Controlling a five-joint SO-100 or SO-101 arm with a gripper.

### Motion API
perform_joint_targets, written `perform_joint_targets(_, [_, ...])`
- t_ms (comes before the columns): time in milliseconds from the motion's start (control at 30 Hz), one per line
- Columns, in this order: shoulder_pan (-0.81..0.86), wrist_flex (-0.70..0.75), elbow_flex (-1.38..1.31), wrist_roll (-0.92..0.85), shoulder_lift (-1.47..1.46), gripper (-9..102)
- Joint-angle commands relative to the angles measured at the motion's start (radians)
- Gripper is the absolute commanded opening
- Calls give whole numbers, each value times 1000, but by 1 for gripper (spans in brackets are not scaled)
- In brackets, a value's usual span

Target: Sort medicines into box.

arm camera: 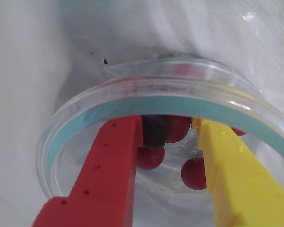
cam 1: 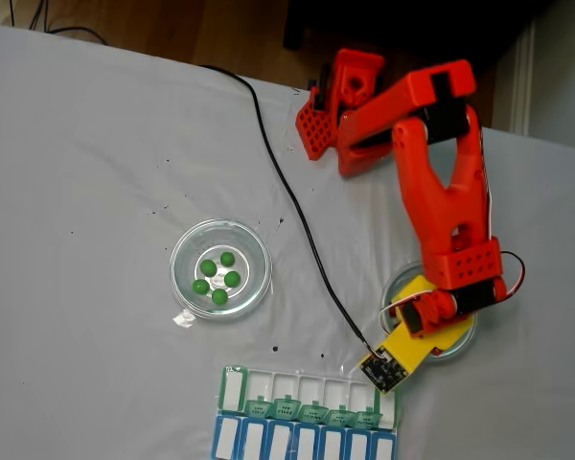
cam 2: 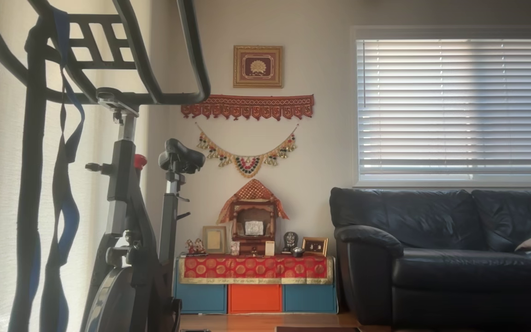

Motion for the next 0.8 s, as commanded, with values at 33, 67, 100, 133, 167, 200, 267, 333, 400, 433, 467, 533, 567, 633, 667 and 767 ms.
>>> perform_joint_targets(33, [-18,28,-71,9,29,7])
perform_joint_targets(67, [-20,32,-75,9,26,7])
perform_joint_targets(100, [-20,37,-77,11,26,6])
perform_joint_targets(133, [-20,37,-78,12,25,4])
perform_joint_targets(167, [-20,37,-81,14,23,3])
perform_joint_targets(200, [-20,37,-83,14,21,2])
perform_joint_targets(267, [-20,43,-92,17,18,1])
perform_joint_targets(333, [-20,60,-101,18,18,1])
perform_joint_targets(400, [-21,69,-104,21,21,1])
perform_joint_targets(433, [-23,72,-106,25,23,1])
perform_joint_targets(467, [-23,75,-109,25,23,1])
perform_joint_targets(533, [-21,87,-121,28,28,1])
perform_joint_targets(567, [-18,95,-130,31,32,1])
perform_joint_targets(633, [-17,120,-155,31,38,1])
perform_joint_targets(667, [-14,133,-167,32,41,1])
perform_joint_targets(767, [-9,169,-198,41,57,1])
